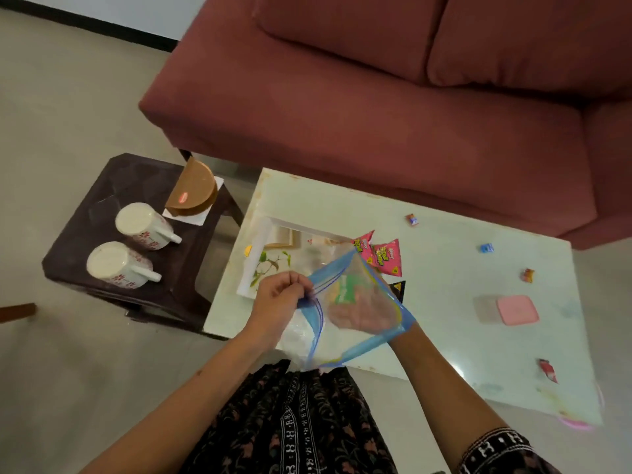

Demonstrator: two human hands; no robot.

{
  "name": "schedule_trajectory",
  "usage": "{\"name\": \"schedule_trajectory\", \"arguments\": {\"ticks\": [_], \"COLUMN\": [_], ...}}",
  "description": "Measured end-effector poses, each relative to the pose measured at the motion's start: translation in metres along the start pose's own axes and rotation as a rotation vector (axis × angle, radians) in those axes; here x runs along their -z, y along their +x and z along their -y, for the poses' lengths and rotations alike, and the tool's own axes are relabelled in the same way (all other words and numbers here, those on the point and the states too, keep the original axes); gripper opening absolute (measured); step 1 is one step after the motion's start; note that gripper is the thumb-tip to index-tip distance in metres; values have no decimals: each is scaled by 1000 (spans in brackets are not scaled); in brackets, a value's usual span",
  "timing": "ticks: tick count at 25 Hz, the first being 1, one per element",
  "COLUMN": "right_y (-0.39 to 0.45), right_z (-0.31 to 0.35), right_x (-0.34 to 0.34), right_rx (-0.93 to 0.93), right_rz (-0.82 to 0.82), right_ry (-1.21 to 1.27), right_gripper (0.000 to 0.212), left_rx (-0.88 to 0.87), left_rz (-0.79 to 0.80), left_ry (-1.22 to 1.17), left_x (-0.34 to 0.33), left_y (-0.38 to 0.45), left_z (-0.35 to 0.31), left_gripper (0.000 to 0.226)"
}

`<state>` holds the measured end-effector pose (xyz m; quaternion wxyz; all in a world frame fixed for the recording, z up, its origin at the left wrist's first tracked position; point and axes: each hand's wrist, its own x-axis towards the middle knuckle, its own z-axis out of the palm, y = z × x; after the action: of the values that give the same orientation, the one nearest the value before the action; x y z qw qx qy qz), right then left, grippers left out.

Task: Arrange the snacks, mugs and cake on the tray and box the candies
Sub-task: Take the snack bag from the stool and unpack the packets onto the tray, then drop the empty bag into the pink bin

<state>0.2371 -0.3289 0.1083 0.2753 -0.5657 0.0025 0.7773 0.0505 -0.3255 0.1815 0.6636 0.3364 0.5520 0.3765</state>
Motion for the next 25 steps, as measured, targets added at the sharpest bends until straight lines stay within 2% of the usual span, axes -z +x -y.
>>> {"name": "schedule_trajectory", "arguments": {"ticks": [3,4,7,8,9,11,13,15,16,18,19,20,21,22,23,25], "right_y": [-21,-28,-50,-57,-63,-80,-93,-105,-109,-120,-128,-136,-144,-153,-162,-178], "right_z": [6,5,-12,-19,-25,-34,-37,-38,-40,-48,-54,-59,-64,-68,-70,-72], "right_x": [-26,-32,-39,-38,-33,-16,11,45,65,111,136,158,178,199,217,255], "right_rx": [64,135,334,362,375,385,438,531,535,318,164,48,-21,-33,-4,76], "right_rz": [100,145,160,151,143,98,-42,-312,-452,-659,-621,-500,-330,-162,-71,-103], "right_ry": [-30,-104,-417,-452,-494,-641,-638,-434,-390,-520,-492,-352,-149,29,195,389], "right_gripper": [20,26,54,57,56,52,45,23,20,77,99,108,106,93,72,36], "left_rx": [267,308,407,428,417,367,325,281,260,256,262,259,258,260,256,250], "left_rz": [42,48,106,72,11,-58,-7,19,13,-26,-28,-16,6,27,50,96], "left_ry": [-211,-232,-332,-345,-300,-198,-121,-74,-90,-172,-205,-229,-249,-252,-228,-77], "left_x": [-2,0,2,-1,-7,-28,-57,-93,-110,-149,-172,-194,-217,-240,-262,-307], "left_y": [-5,-5,-4,-1,0,-3,-9,-11,-13,-19,-26,-35,-45,-55,-64,-82], "left_z": [13,18,25,27,30,37,42,49,52,59,66,74,83,93,104,127], "left_gripper": [23,26,67,85,93,78,64,45,39,33,31,30,31,33,34,29]}}
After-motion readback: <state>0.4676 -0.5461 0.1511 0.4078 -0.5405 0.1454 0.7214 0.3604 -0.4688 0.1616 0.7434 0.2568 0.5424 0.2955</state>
